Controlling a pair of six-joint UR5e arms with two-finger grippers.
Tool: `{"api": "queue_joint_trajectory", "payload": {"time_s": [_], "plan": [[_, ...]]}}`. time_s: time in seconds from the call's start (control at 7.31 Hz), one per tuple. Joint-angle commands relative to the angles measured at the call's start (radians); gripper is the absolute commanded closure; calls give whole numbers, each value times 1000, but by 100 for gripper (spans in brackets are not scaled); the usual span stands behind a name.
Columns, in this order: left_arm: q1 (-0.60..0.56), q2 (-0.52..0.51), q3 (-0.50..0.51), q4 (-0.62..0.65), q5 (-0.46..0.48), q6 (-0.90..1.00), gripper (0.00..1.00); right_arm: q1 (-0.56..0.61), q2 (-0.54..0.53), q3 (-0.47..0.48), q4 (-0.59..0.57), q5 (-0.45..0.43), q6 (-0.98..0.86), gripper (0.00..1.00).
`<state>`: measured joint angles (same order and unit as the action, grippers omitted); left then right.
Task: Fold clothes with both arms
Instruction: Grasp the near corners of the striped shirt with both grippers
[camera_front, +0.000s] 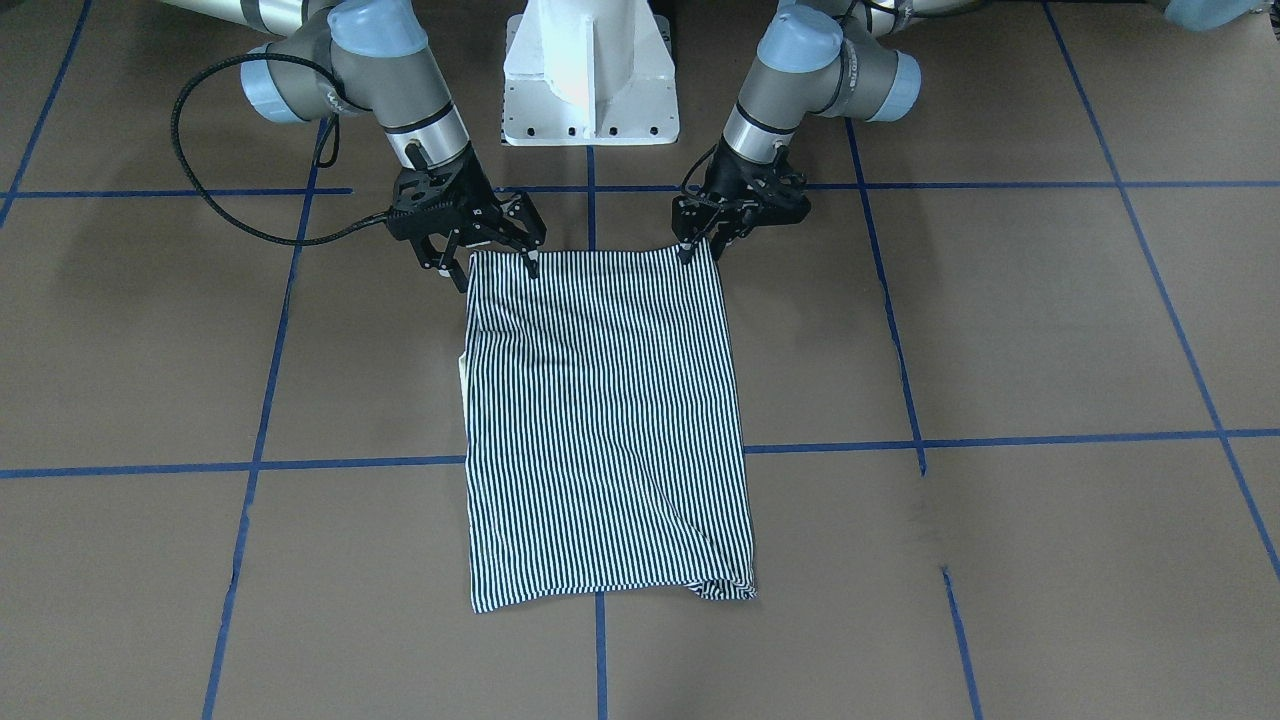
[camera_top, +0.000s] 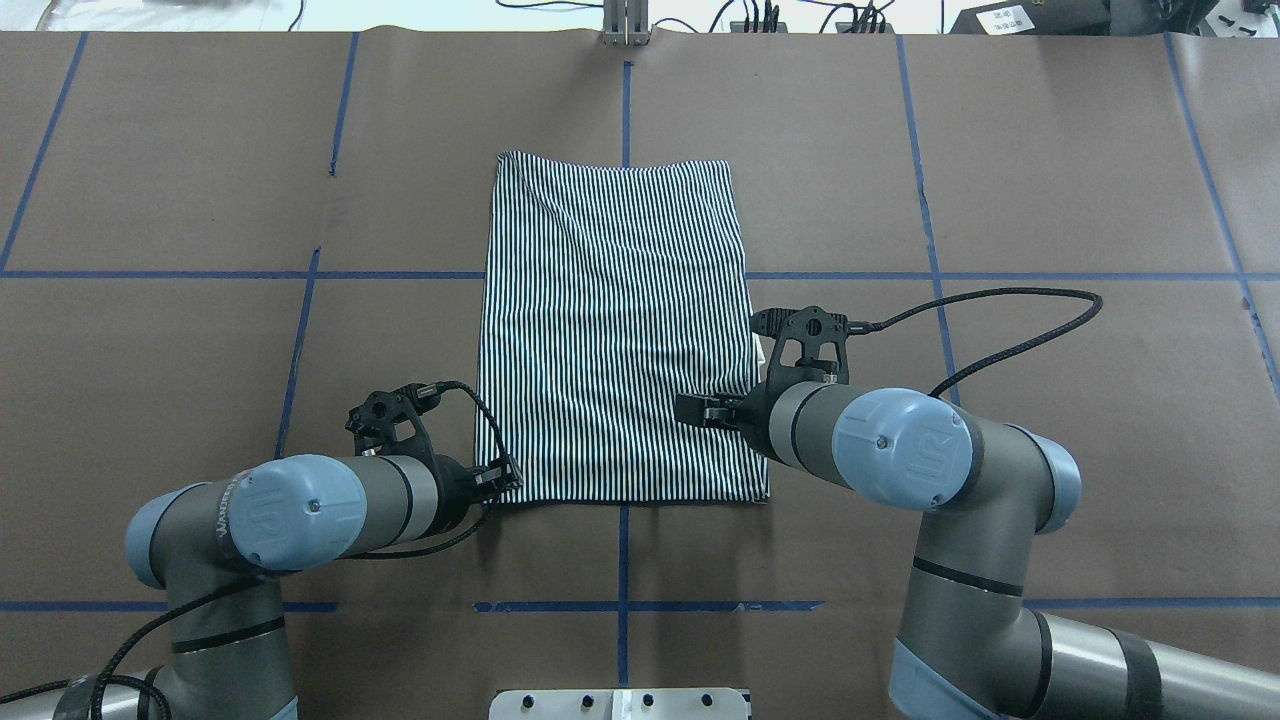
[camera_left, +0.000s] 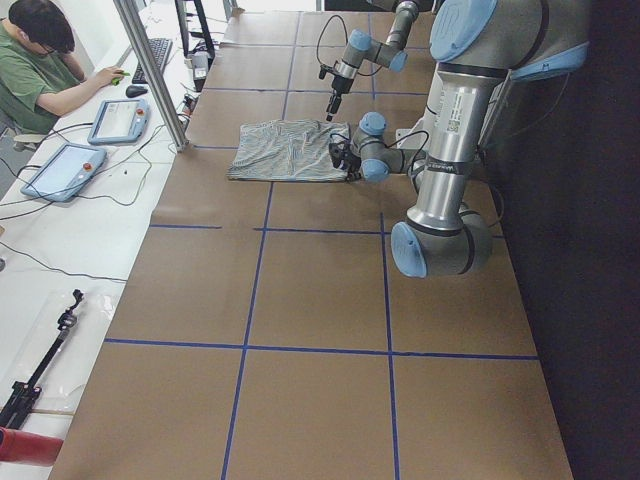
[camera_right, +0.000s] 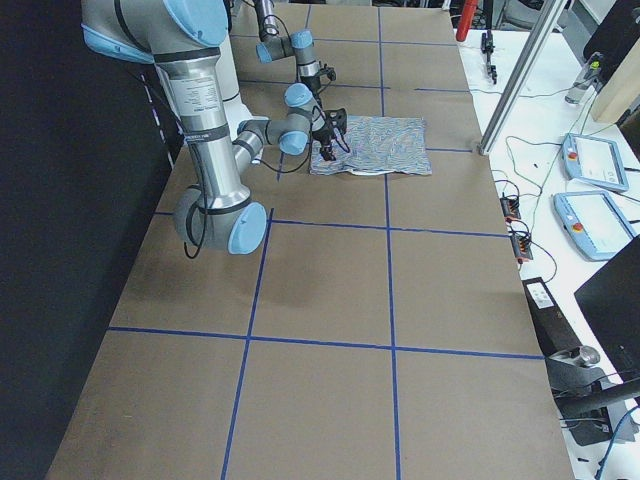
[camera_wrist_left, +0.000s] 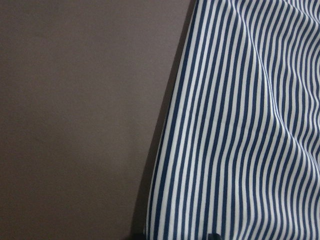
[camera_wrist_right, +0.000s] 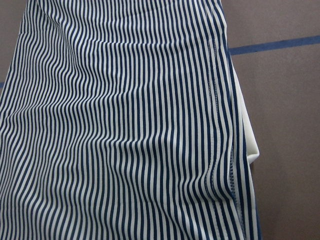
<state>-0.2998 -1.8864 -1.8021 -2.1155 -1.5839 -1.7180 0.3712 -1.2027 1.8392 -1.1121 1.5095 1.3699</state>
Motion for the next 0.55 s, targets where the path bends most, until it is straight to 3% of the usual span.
{"api": "queue_joint_trajectory", "payload": {"time_s": [0.0,0.14,0.27,0.41], "plan": [[1,0,3,-1,1,0,55,-2,0,0,0,0,0,0],[1,0,3,-1,1,0,65,-2,0,0,0,0,0,0],[1,0,3,-1,1,1,87,-3,0,-3,0,0,0,0],[1,0,1,0,1,1,100,-6,-3,-3,0,0,0,0]]}}
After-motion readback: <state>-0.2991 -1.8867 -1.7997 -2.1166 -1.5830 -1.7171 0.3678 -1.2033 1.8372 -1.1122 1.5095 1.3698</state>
